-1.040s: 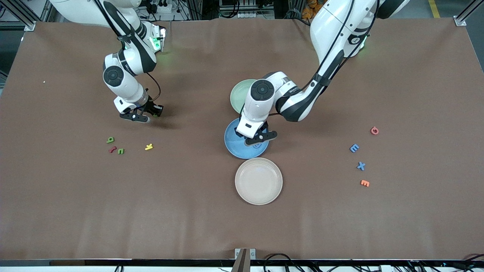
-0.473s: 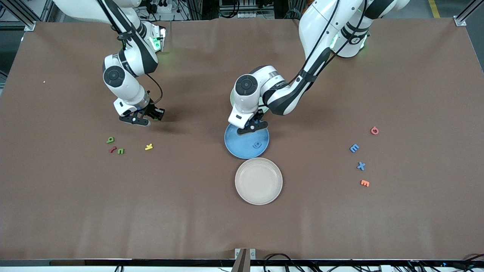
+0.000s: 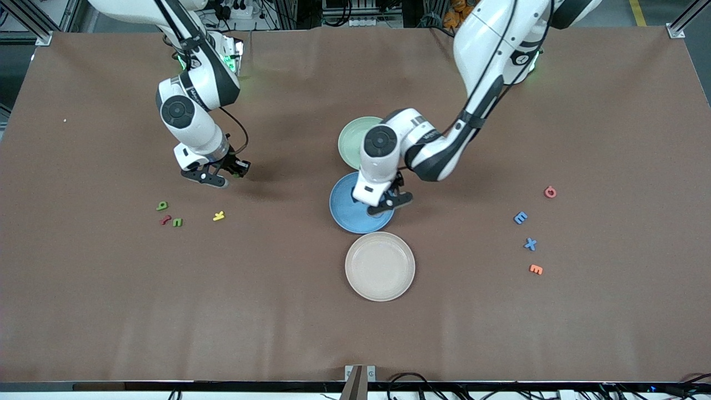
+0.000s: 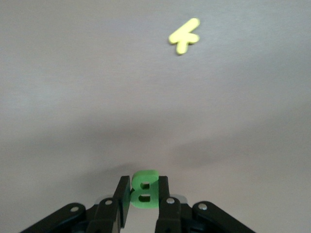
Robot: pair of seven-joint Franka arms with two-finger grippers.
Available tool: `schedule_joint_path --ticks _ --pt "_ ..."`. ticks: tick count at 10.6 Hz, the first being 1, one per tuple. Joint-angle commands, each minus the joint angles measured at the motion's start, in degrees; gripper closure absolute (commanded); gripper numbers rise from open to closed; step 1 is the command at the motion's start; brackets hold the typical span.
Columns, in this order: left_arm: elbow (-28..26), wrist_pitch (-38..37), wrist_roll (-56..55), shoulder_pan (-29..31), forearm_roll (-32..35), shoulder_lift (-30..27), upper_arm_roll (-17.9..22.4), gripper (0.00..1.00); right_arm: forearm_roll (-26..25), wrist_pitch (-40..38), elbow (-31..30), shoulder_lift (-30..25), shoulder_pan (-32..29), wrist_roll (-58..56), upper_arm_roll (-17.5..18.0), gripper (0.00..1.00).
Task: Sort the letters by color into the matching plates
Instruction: 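Place B on the green plate while the left gripper reaches blue x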
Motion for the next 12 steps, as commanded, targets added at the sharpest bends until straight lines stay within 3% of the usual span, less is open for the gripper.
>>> schedule_joint_path --ticks 1,6,9,10,12 --pt "-0.36 -2.10 4.45 7.78 0.95 -3.77 -0.24 0.00 6.64 -3.34 3.99 -1.62 2.61 4.56 4.03 1.00" --pt "-1.06 -4.28 10.60 16.93 5.16 -4.04 -0.24 0.00 7.28 -8.53 14.19 -0.31 13.93 22.81 5.97 1.00" --pt "-1.58 -5.78 14.57 21.14 5.34 -4.30 -0.24 0.00 6.06 -8.36 20.33 4.42 22.28 33.45 5.27 1.00" --pt "-2.20 -5.70 14.05 22.99 5.34 -4.91 -0.32 0.00 4.83 -8.36 23.05 7.23 25.53 36.70 4.31 1.00" --pt "-3.51 -5.61 13.61 27.03 5.08 -6.32 -0.67 0.00 -4.53 -8.54 27.28 13.29 30.02 45.92 3.69 1.00"
